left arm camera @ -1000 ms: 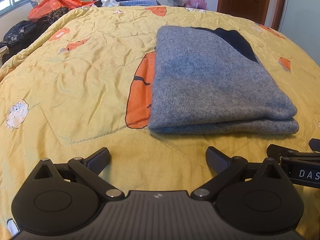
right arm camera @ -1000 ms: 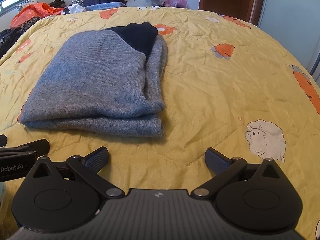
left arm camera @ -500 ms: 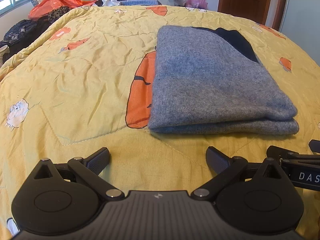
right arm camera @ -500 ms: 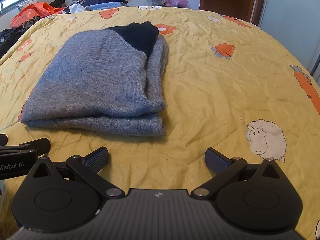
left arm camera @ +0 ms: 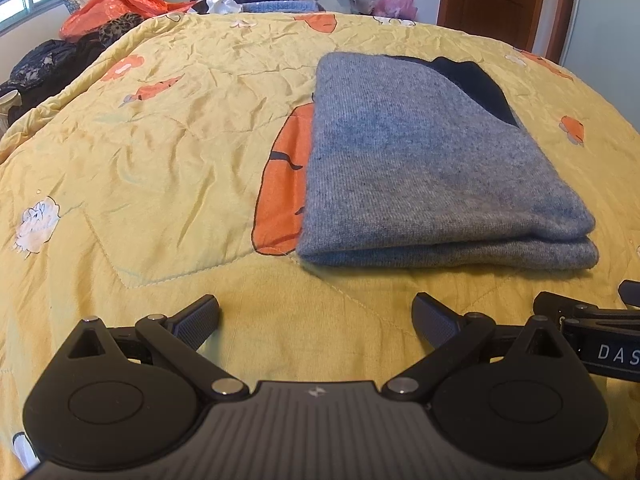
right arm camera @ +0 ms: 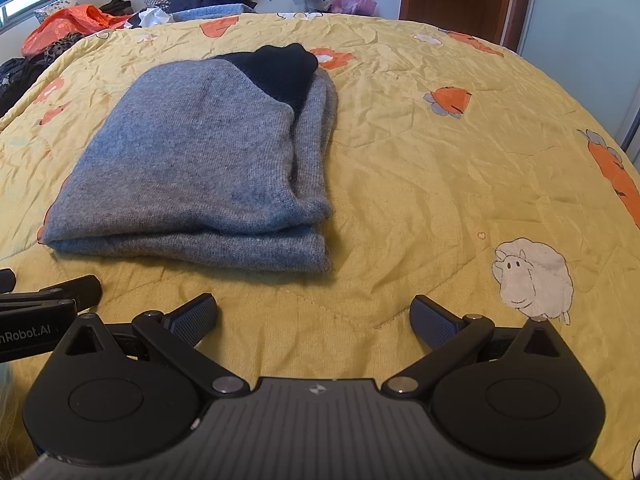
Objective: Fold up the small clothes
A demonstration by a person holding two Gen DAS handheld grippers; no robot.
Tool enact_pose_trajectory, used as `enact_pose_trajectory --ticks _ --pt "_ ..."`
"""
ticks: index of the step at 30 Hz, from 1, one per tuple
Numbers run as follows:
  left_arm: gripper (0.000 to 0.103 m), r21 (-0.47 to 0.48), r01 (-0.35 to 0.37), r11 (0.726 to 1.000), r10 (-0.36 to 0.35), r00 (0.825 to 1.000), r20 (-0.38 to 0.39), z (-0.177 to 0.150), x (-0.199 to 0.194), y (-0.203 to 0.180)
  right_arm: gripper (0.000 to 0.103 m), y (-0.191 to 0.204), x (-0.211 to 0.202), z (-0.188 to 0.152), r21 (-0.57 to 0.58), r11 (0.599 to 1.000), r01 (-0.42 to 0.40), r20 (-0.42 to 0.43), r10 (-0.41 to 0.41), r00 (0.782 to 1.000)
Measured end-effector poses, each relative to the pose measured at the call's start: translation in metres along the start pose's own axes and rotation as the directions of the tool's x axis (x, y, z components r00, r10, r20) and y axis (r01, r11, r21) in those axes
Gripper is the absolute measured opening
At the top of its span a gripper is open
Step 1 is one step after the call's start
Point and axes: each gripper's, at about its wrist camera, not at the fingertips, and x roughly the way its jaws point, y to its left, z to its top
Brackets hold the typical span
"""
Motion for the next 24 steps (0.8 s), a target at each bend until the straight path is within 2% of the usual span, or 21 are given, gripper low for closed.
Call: enact_pose_trajectory --ticks 24 --pt "0.103 -0.001 0.004 1.0 -0.004 1.0 -0.015 0.0026 0.0016 -0.0005 0.103 -0.0002 0.0 -0.0002 0.004 1.0 0.0 -0.001 0.0 1.0"
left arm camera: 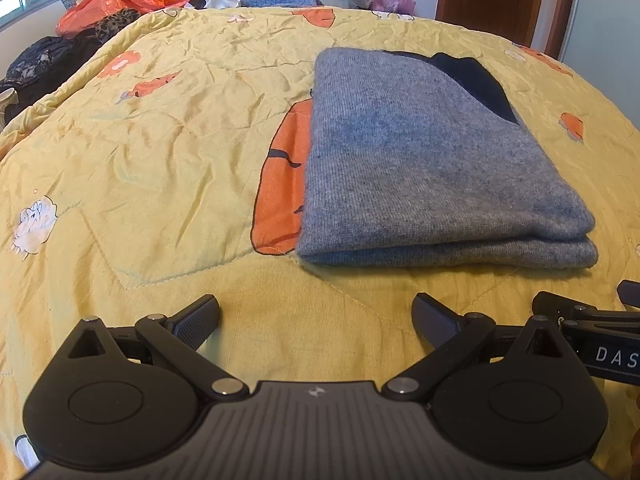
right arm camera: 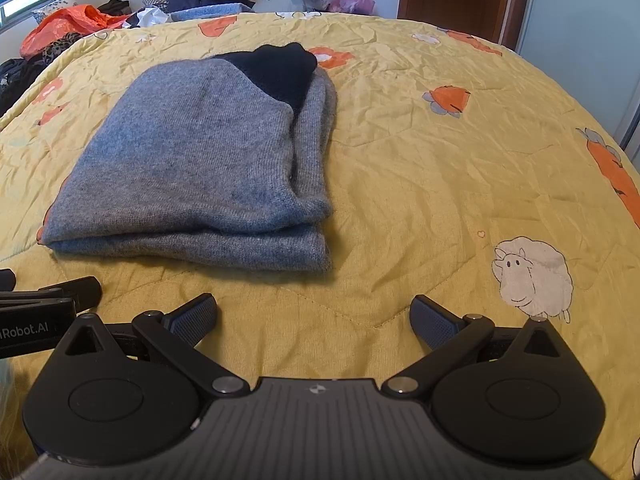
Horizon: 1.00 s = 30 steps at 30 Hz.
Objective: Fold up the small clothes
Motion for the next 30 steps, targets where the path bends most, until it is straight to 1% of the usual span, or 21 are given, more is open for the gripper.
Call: enact_pose_trajectory --ticks 9,30 --pt "0.103 -0.004 -0.001 1.0 0.001 1.0 -0.012 0.0011 0.0005 0.0002 0.103 -0.0004 0.0009 0.0006 0.0 1.0 0.0 -0.006 0.0 1.0" --pt "0.103 -0.008 -0.006 1.0 0.006 1.0 -0.011 0.0008 0.0004 -0.0009 0.103 -0.001 0.0017 0.002 0.001 1.0 -0.001 -0.016 0.001 1.0"
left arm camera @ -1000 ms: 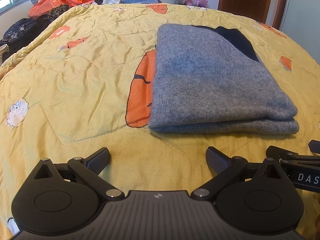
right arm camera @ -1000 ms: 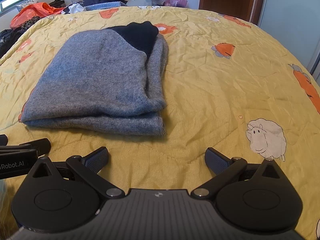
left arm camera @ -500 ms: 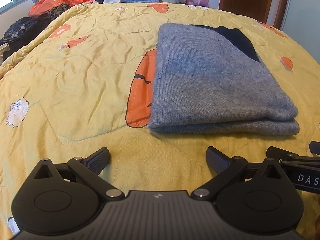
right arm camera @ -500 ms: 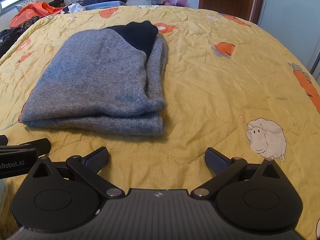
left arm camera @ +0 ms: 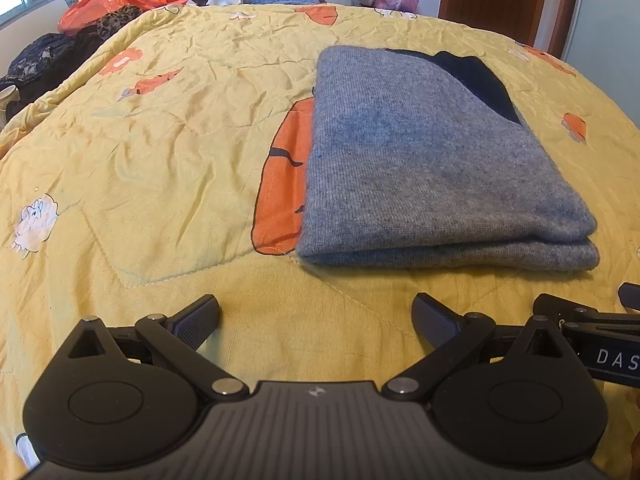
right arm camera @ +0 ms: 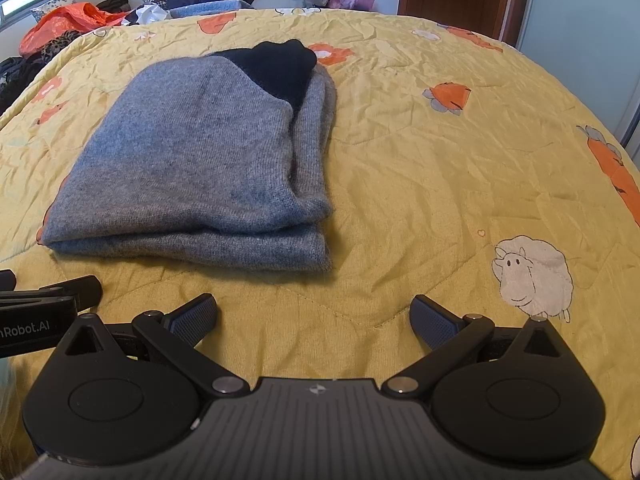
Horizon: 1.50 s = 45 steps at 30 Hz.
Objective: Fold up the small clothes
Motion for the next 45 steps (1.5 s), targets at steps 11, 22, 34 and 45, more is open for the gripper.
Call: enact_pose_trajectory --ticks 11,22,34,45 --pt "0.103 -0.001 -0.001 1.0 0.001 1.0 -0.006 0.0 0.0 0.0 0.103 0.0 0.0 0.0 0.001 1.0 0.001 0.0 -0.001 1.0" --pt "0.103 -0.002 -0.001 1.0 0.001 1.0 -0.015 0.003 0.0 0.0 0.103 0.0 0.0 0.0 0.0 1.0 0.0 0.0 0.0 1.0" --pt "0.103 -0.015 -0.004 1.0 0.004 0.999 -0.043 0.006 0.0 0.0 0.103 -0.001 0.001 0.003 -0.007 1.0 -0.006 -0.02 0.006 1.0" --pt "0.103 -0.024 0.013 1.0 -0.014 1.0 -0.012 0.012 -0.014 -0.002 0.103 -0.004 -0.007 0.009 -0.001 1.0 -0.015 -0.012 0.015 1.0"
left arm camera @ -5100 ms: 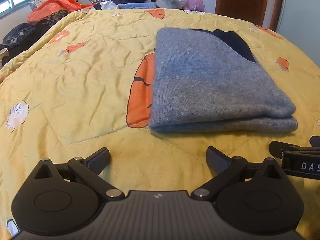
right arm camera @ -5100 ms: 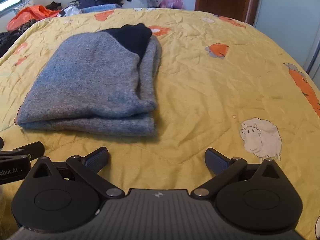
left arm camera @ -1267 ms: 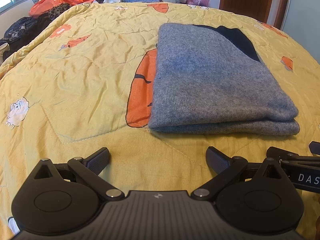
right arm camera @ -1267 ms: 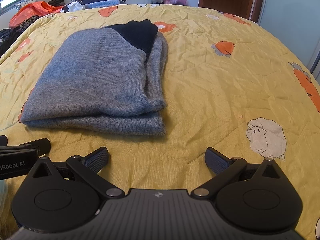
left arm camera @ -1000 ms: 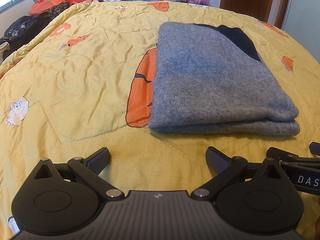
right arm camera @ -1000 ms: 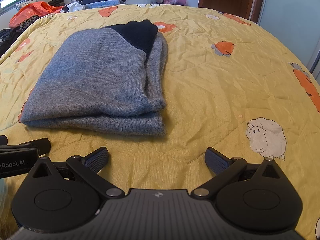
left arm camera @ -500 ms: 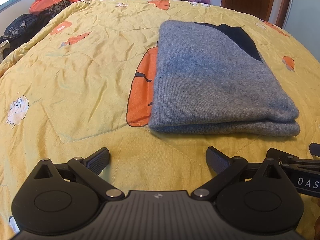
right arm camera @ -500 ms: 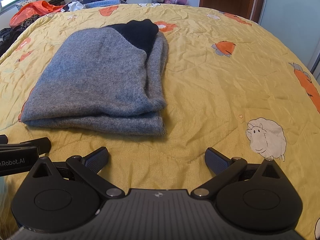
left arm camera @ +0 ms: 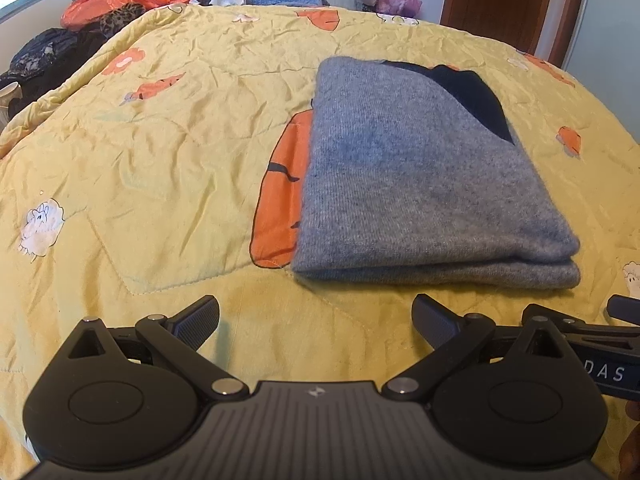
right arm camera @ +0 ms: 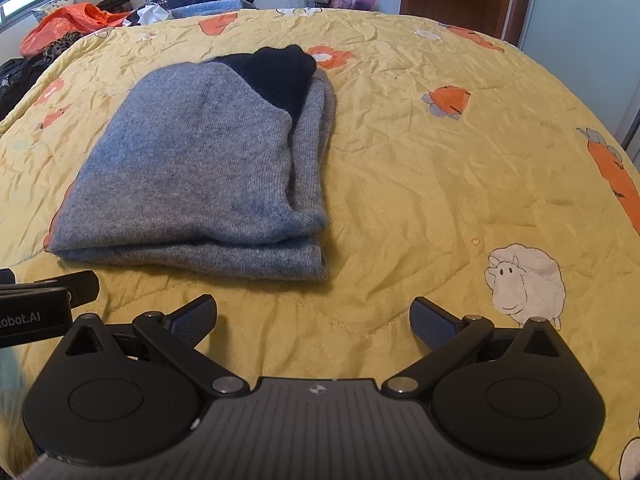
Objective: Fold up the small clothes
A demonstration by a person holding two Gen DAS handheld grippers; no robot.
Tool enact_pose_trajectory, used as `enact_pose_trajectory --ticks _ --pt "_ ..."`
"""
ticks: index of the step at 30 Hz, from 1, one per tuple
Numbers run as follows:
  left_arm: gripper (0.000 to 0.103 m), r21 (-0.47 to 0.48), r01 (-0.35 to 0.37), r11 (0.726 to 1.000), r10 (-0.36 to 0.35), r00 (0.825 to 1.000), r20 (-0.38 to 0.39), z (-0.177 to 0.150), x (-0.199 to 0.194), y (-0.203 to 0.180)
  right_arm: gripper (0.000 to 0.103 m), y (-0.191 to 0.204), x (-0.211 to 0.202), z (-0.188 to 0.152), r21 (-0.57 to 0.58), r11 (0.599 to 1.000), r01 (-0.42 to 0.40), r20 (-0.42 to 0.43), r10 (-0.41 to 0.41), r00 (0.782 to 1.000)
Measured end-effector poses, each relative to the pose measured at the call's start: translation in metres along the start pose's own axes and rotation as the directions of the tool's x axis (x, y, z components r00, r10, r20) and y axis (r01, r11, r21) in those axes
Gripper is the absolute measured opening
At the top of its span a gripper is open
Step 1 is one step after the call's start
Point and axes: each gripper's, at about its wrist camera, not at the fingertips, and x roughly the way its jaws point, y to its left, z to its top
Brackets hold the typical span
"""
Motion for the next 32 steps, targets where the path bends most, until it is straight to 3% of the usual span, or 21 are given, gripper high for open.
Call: enact_pose_trajectory --ticks 8,14,19,25,27,29,32 --pt "0.103 0.007 0.001 1.0 -0.001 1.0 -0.007 0.0 0.0 -0.001 0.103 -0.003 0.0 0.0 0.013 1.0 -0.018 -0.008 0.018 1.0" --pt "0.103 0.012 0.016 1.0 -0.017 0.998 0.063 -0.004 -0.008 0.0 0.103 -0.003 -0.001 -0.001 0.014 1.0 -0.019 -0.007 0.019 1.0" --pt "0.103 -0.01 -0.021 1.0 0.022 0.995 0.1 0.001 -0.018 0.005 0.103 -0.004 -0.004 0.003 0.016 1.0 -0.016 0.016 0.016 1.0" --pt "0.103 0.022 0.033 0.999 -0.036 0.988 0.15 0.009 -0.037 0.015 0.103 -0.009 -0.011 0.012 0.015 1.0 -0.023 0.058 0.022 0.998" --pt "0.103 0.084 0.078 0.993 -0.095 0.972 0.217 0.008 -0.059 0.013 0.103 -0.011 -0.012 0.015 0.016 1.0 -0.02 0.067 0.019 0.998" --pt "0.103 0.17 0.066 0.983 -0.121 0.932 0.341 0.006 -0.092 0.003 0.103 -0.014 -0.015 0.019 0.016 1.0 -0.017 0.079 0.015 0.997" --pt "0.103 0.246 0.106 0.963 -0.207 0.876 0.435 0.012 -0.12 -0.013 0.103 -0.022 -0.021 0.026 0.027 1.0 -0.008 0.115 0.005 0.993"
